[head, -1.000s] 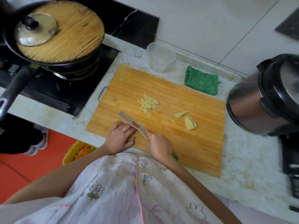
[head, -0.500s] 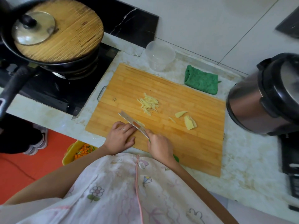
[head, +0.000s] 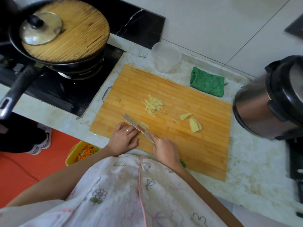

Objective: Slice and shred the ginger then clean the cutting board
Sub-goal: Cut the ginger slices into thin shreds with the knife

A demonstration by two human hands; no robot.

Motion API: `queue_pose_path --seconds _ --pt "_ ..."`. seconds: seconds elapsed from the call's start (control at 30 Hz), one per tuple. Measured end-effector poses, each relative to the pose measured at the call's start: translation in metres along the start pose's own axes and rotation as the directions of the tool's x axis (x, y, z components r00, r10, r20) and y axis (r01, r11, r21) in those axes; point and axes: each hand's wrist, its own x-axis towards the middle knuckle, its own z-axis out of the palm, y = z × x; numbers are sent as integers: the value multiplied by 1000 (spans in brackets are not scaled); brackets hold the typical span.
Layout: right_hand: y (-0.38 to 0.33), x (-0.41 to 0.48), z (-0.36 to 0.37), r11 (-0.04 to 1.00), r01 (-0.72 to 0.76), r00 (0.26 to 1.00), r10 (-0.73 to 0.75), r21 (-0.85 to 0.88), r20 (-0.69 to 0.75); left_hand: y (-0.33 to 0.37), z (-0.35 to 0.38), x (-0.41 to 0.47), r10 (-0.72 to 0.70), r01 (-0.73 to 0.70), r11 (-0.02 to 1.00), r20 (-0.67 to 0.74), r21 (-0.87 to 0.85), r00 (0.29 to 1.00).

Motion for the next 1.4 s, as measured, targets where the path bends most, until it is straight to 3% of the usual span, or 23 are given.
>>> queue_pose_path --seconds 1.4 --pt "2 0 0 1000 -3 1000 3 -23 4 1 3 -2 -12 12 1000 1 0 1000"
